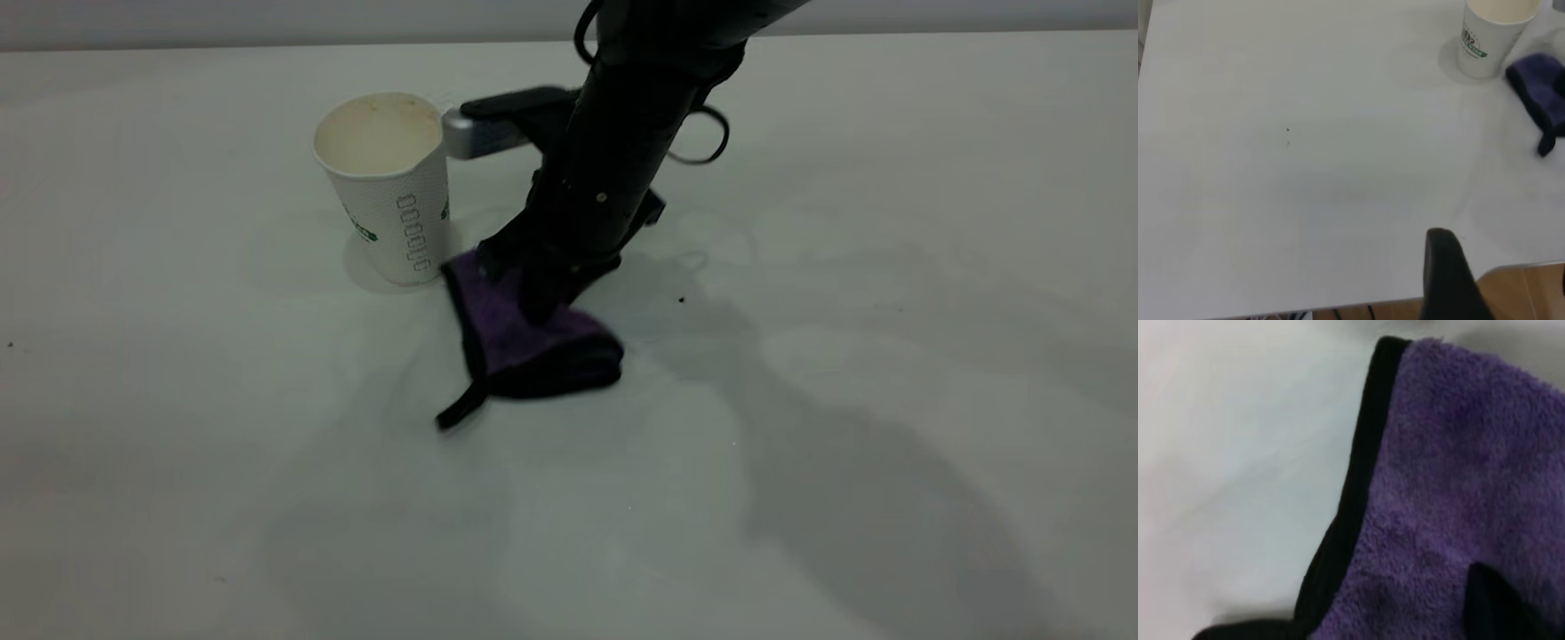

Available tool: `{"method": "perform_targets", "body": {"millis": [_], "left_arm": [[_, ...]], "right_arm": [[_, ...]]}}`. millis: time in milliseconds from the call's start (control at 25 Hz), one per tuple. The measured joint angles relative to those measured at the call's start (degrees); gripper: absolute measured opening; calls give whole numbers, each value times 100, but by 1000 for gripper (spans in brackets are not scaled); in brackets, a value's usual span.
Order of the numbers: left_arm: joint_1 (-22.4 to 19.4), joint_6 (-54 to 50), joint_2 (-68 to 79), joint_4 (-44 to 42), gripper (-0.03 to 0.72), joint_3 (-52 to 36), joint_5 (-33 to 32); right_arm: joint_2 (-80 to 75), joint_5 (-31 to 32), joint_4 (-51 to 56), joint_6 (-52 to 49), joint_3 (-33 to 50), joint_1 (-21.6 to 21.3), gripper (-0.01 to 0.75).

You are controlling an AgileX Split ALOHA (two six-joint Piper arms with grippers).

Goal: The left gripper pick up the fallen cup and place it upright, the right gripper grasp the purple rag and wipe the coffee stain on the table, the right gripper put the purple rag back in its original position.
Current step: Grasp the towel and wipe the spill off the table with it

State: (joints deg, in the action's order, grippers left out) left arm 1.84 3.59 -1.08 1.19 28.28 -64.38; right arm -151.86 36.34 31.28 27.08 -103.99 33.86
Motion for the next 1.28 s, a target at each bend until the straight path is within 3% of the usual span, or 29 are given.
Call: {"method": "perform_targets", "body": {"millis": [240, 360, 760, 1280], "left_arm": [[0, 0, 0, 0, 470, 0, 0], [0, 0, 0, 0, 470, 0, 0], [0, 5, 0, 0, 470, 0, 0], [0, 5, 0, 0, 470, 0, 0]], "right_arm": [[-89, 978, 638, 337, 28, 190, 74], [-113, 1032, 817, 425, 44, 244, 74], [-113, 203, 1054, 380, 56, 90, 76], [-58, -306, 700, 369, 50, -1101, 79]]}}
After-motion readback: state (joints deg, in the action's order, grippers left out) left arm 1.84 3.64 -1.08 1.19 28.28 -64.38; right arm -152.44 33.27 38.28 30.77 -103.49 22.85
